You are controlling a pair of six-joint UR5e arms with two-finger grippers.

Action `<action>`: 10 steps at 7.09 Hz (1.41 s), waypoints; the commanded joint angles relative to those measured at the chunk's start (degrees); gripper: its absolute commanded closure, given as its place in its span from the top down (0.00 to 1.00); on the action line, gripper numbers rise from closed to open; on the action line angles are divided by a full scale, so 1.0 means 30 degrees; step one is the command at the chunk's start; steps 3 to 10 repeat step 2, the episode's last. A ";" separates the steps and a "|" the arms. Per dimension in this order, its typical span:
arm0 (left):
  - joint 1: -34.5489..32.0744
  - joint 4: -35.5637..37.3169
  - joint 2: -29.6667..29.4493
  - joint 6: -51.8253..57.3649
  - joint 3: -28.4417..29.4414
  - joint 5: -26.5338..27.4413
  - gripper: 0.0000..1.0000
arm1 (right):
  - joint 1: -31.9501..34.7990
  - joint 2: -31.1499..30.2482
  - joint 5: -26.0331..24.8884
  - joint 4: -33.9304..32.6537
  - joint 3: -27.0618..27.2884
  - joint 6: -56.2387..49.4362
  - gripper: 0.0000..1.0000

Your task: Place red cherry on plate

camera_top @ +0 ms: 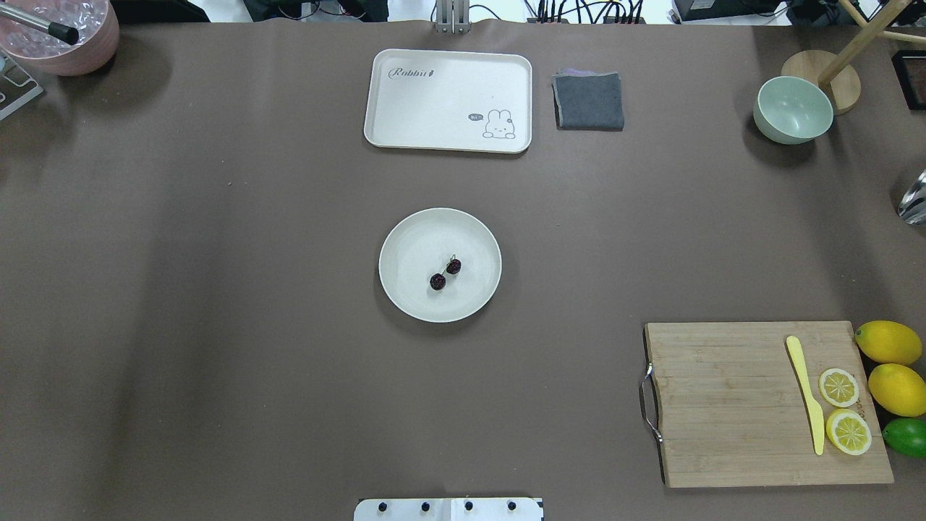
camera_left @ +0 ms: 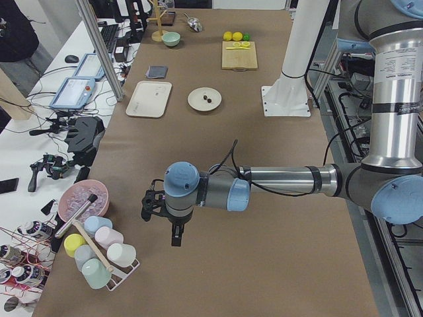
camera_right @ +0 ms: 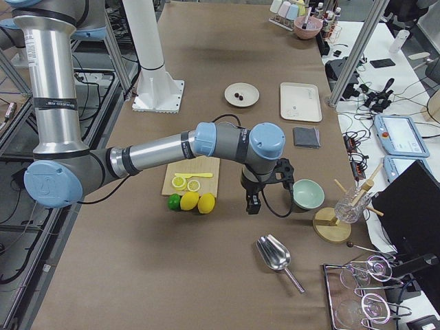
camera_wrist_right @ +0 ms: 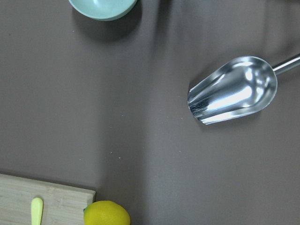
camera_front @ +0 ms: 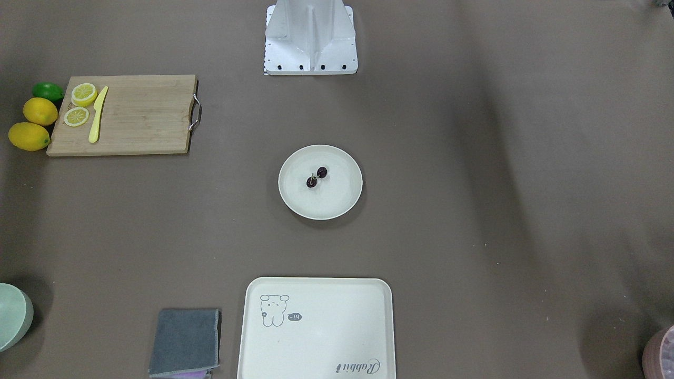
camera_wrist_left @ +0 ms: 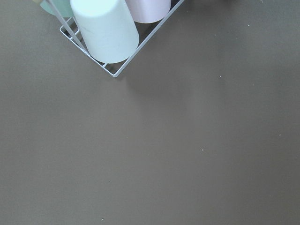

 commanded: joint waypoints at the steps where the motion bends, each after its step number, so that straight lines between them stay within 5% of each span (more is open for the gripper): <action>1: -0.0009 -0.0054 0.0159 0.0071 -0.0062 -0.0121 0.98 | 0.0487 -0.0203 -0.0230 0.0455 -0.0102 -0.0166 1.00; 10: -0.0009 -0.0054 0.0130 0.0071 -0.0063 -0.0121 0.98 | 0.0487 -0.0203 -0.0230 0.0455 -0.0045 -0.0136 1.00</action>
